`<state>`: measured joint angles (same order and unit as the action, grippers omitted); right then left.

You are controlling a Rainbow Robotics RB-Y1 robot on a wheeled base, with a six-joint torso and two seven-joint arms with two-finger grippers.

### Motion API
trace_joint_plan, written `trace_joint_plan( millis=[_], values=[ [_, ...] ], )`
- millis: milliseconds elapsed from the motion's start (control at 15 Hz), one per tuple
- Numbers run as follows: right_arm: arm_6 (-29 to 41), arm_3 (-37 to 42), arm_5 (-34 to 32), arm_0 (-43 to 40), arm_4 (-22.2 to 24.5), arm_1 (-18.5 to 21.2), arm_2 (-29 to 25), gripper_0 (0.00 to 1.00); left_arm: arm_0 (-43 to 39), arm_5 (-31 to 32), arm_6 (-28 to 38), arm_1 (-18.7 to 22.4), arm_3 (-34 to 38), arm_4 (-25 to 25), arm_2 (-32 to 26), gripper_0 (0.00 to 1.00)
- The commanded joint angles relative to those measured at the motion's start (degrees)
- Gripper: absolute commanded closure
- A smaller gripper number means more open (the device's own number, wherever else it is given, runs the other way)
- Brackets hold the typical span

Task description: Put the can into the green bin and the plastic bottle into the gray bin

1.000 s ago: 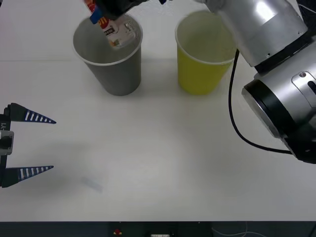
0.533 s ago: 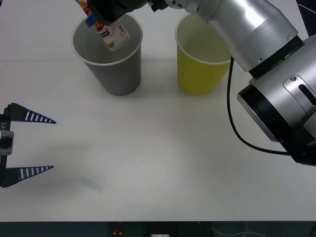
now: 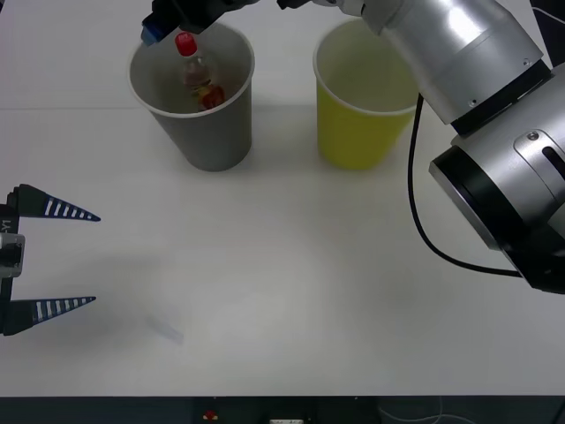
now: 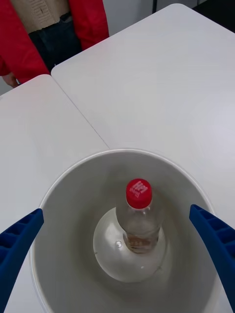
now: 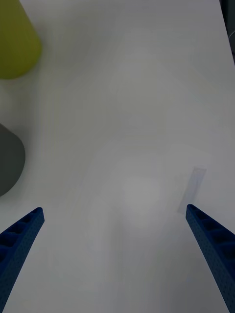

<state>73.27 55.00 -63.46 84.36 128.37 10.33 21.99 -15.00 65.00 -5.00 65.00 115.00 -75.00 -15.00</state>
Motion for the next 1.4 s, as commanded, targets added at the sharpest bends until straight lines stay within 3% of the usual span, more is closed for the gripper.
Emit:
trace_joint_plan(
  millis=[67,333,733,1067,1400],
  values=[
    [-0.1,3.4,-3.7,-0.1,-2.1,2.8,-0.4,0.00,0.0,0.0,0.0,0.0,0.0,0.0,0.0,0.00],
    [-2.5,11.5,-8.4,-3.6,-9.9,8.9,-3.4,0.00,0.0,0.0,0.0,0.0,0.0,0.0,0.0,0.00],
    [-4.5,33.7,-8.4,-18.6,-20.4,22.0,-5.7,0.00,0.0,0.0,0.0,0.0,0.0,0.0,0.0,0.00],
    [-9.0,50.7,-8.6,-34.5,-28.4,32.6,-12.1,0.00,0.0,0.0,0.0,0.0,0.0,0.0,0.0,0.00],
    [-13.1,64.8,-9.5,-51.5,-32.9,39.9,-22.0,0.00,0.0,0.0,0.0,0.0,0.0,0.0,0.0,0.00]
  ],
)
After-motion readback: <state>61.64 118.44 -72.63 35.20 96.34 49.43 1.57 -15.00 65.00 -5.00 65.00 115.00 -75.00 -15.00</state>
